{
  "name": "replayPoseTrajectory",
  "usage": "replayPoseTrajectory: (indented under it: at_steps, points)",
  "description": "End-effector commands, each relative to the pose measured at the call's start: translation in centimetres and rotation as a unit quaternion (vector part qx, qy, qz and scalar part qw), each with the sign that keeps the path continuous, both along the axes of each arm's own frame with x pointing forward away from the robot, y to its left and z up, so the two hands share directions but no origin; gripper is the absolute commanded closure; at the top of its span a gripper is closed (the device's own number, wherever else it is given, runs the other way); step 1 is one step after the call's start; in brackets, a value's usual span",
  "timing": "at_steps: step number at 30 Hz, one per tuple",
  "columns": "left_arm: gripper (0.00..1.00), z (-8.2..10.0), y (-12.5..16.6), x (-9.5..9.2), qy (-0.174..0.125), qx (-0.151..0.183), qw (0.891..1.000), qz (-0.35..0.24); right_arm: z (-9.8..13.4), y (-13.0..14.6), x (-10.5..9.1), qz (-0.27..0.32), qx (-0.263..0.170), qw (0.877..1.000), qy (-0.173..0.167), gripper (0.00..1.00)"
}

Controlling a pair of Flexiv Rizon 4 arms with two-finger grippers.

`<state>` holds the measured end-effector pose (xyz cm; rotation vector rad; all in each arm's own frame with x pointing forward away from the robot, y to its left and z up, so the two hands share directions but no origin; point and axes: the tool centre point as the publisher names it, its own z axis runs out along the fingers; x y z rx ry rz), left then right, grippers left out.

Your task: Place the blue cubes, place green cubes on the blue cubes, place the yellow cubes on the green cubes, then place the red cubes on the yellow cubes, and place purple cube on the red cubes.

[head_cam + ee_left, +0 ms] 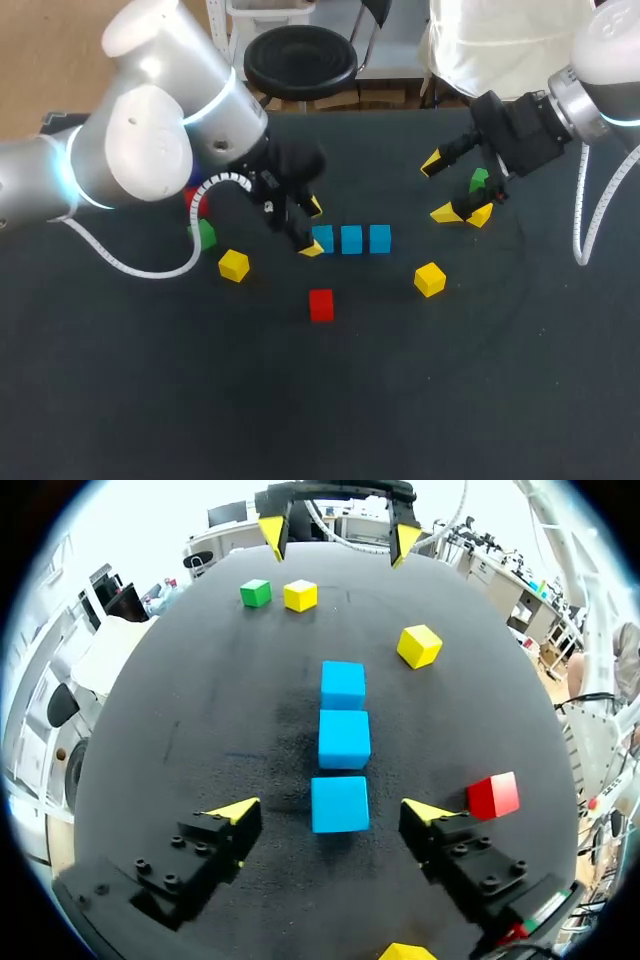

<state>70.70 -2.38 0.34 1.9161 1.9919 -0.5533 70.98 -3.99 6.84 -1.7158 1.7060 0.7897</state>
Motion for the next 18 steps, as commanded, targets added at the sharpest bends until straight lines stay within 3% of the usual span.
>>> replayPoseTrajectory:
  at_steps: [1, 7, 18]
  points:
    - [0.0, 1.1, 0.7, -0.6, -0.006, -0.013, 1.0, 0.002, 0.0, 0.0, 0.0, 0.0, 0.0, 1.0, 0.0, 0.0]
    - [0.0, 3.0, 1.9, -1.4, -0.007, -0.041, 0.999, 0.009, 0.0, 0.0, 0.0, 0.0, 0.0, 1.0, 0.0, 0.0]
    - [0.0, 6.3, 4.1, -2.5, 0.04, -0.12, 0.992, -0.011, 0.0, 0.0, 0.0, 0.0, 0.0, 1.0, 0.0, 0.0]
